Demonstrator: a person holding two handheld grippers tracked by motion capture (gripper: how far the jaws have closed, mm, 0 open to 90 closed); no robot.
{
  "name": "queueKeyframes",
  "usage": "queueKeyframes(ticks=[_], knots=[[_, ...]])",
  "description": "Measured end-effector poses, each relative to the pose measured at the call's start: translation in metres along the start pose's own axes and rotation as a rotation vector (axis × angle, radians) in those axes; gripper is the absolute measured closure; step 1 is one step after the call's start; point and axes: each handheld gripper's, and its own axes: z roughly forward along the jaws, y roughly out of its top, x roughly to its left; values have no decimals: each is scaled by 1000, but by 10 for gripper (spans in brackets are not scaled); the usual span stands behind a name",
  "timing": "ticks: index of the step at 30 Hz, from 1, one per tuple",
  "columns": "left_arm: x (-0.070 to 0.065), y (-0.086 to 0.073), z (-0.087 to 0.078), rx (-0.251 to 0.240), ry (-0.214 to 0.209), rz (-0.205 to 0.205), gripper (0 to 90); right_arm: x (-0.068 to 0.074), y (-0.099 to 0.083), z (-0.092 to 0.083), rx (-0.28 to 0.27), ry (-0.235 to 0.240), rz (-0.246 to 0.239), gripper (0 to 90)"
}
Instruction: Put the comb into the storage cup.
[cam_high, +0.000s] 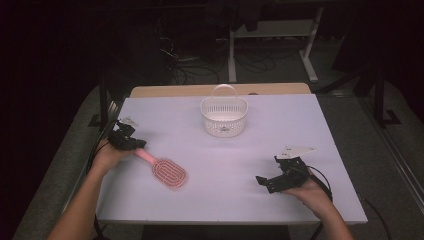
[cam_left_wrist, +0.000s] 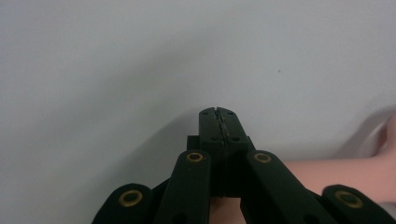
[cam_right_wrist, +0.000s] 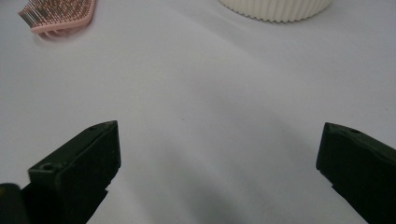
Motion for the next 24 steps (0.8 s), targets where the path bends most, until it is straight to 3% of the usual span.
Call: queueKeyframes(ticks=[18,24], knots=[[-5,-37,-19,22,-18,-22,900,1,0,2,4,4,3,0],[-7,-51,-27,4,-27,-41,900,1,0,2,5,4,2,0]])
